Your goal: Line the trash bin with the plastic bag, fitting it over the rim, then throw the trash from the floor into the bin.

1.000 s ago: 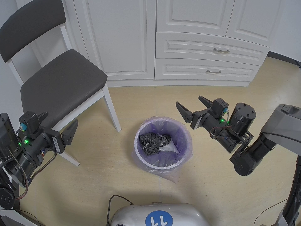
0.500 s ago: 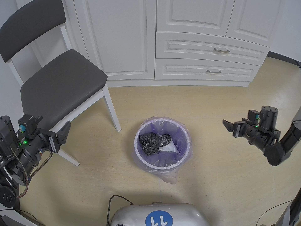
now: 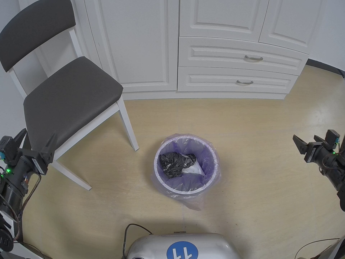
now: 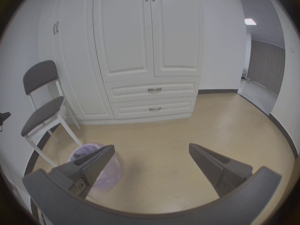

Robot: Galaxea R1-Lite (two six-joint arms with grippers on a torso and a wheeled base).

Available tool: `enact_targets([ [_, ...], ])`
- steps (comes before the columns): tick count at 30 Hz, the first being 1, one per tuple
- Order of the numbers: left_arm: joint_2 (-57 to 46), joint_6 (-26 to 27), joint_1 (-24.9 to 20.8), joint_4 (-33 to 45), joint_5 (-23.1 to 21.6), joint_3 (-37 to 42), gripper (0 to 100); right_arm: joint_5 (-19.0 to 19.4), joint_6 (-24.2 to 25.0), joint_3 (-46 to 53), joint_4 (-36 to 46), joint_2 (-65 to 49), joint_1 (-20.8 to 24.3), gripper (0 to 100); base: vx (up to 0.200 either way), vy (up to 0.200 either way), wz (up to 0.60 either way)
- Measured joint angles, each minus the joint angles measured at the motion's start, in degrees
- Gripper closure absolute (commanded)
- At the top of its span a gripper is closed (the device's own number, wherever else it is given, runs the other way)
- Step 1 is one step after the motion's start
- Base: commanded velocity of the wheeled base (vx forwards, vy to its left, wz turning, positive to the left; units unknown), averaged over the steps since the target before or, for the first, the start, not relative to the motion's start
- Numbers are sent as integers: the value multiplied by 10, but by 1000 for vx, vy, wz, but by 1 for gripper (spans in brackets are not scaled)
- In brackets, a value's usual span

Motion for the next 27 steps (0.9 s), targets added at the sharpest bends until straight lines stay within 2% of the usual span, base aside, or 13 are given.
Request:
enact_targets([
  [5,-65,15,6,0,0,11,0,12,4,39,2,-104,6,0,0,0,0],
  [10,-132,36,9,33,-1,15,0,32,12,74,3,-206,23,0,0,0,0],
  [13,-178,47,9,75,-1,14,0,40,15,92,4,-261,35,0,0,0,0],
  [18,-262,55,10,189,-3,-1,0,45,18,113,22,-346,47,0,0,0,0],
  [22,-318,57,10,254,-3,-15,0,47,18,117,78,-414,52,0,0,0,0],
  [27,-374,58,16,299,-4,-28,0,50,18,109,216,-518,54,0,0,0,0],
])
